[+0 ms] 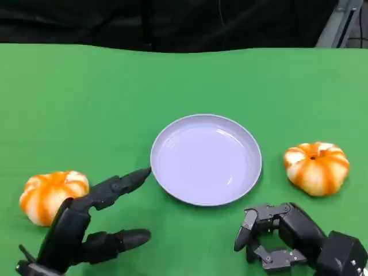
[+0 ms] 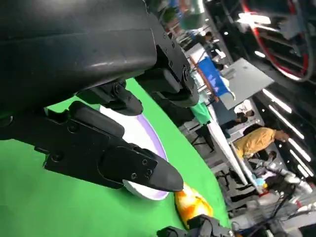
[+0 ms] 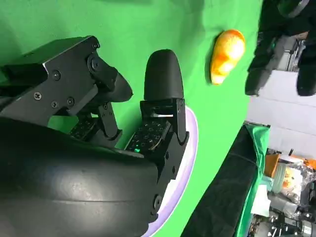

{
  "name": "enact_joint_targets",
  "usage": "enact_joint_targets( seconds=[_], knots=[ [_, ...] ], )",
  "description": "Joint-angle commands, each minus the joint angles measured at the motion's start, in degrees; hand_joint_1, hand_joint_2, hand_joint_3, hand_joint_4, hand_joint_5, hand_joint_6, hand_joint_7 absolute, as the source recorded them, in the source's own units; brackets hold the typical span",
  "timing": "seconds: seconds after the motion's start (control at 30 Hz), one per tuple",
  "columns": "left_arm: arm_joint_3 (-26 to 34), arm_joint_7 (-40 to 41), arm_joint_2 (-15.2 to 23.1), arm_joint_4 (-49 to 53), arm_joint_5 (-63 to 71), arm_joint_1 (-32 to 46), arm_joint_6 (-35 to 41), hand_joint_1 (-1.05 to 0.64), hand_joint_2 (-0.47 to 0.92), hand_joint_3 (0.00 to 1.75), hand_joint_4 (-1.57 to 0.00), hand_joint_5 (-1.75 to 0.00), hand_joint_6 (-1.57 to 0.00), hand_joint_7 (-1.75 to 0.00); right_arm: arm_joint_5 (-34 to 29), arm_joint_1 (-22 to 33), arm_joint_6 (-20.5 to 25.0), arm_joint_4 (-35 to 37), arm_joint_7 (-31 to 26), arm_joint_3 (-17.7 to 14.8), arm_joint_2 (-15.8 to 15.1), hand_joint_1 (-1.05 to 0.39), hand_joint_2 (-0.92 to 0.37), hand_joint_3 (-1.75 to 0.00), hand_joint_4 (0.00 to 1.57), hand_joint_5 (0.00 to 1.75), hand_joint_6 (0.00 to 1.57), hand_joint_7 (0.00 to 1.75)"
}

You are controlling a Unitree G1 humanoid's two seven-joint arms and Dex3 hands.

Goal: Grasp the bread from the table and place it into the plate.

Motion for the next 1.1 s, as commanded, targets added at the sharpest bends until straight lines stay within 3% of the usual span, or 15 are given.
enact_joint_targets(
  seconds=[0.03,0.33,0.47,0.63,1.1],
  knots=[
    [3.71,10.85,2.15,-4.43,12.81,1.38,-1.4,-0.7,0.92,0.05,-0.66,-0.02,-0.7,-0.04,0.44,-0.7,-0.1,0.07,0.06,-0.13,-0.26,0.17,-0.58,-1.07,0.99,1.36,0.98,1.04],
    [3.98,38.25,6.54,-11.46,37.99,2.99,9.03,-0.78,0.92,0.09,-0.7,-0.02,-0.8,-0.04,0.06,-0.62,-0.18,-0.19,-0.18,0.11,-0.22,0.17,-0.58,-1.07,0.99,1.37,0.98,1.04],
    [2.28,45.49,8.96,-13.23,42.63,3.55,16.48,-0.8,0.92,0.09,-0.71,-0.02,-0.8,-0.02,-0.34,-0.53,-0.28,-0.36,-0.73,0.25,-0.34,0.17,-0.58,-1.07,0.99,1.37,0.98,1.04],
    [0.45,47.91,11.49,-14.61,42.41,4.2,23.82,-0.79,0.92,0.09,-0.68,0.0,-0.74,0.0,0.11,-0.53,-0.44,-0.21,-0.36,0.19,-0.41,0.17,-0.59,-1.06,0.99,1.37,0.98,1.04],
    [-3.17,51.81,15.76,-13.76,39.23,3.97,29.64,-0.78,0.92,0.09,-0.7,-0.01,-0.71,0.0,-0.54,-0.39,-0.73,-0.45,-1.15,0.4,-0.43,0.16,-0.58,-1.07,1.0,1.37,0.99,1.03]
  ],
)
